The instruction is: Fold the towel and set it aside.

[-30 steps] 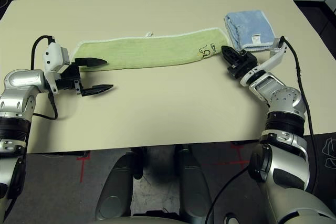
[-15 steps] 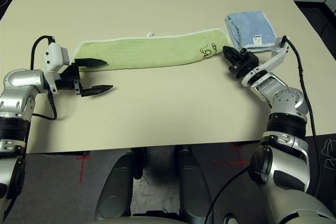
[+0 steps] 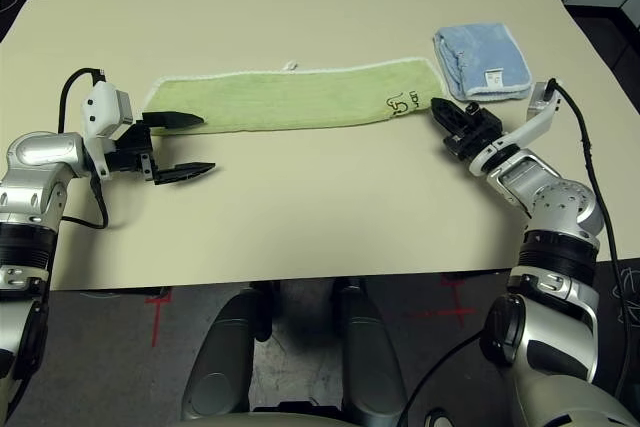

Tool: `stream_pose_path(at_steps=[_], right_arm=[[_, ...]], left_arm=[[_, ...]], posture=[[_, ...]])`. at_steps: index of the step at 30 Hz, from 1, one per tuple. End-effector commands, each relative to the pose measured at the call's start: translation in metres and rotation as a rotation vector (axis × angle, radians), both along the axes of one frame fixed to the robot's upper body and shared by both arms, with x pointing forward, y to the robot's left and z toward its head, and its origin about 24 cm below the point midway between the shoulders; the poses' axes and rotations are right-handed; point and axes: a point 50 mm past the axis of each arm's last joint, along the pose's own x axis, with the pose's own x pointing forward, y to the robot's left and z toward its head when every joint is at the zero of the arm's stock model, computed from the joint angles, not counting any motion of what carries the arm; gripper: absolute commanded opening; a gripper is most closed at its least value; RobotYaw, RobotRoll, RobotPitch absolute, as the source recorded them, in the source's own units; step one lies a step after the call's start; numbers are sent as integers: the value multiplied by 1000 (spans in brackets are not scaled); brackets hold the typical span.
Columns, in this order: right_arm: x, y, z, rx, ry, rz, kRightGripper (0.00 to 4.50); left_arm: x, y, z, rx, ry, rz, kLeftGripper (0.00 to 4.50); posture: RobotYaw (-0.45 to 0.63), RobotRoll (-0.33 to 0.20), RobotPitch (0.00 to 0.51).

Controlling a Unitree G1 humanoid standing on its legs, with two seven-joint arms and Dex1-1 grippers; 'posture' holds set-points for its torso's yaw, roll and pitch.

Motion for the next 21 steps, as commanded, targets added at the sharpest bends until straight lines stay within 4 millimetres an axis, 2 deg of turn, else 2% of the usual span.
stream_pose_path(at_steps=[1, 2, 5, 15, 21], right_arm=[[-5, -6, -9, -33, 50, -17, 39], [-4, -6, -11, -40, 61, -22, 39], [-1, -1, -11, -30, 62, -17, 773], [13, 12, -13, 13, 58, -45, 4371], [18, 12, -14, 56, 63, -90, 4469]], left_arm=[[-3, -3, -2, 29, 11, -24, 4500], [-3, -3, -2, 29, 11, -24, 4500], [-3, -3, -2, 31, 13, -25, 4500], [-5, -3, -1, 37, 17, -27, 4500], [-7, -1, -1, 42, 23, -23, 4500]], posture=[[-13, 0, 269], [-13, 0, 269], [-12, 0, 269], [2, 0, 266], [7, 0, 264]])
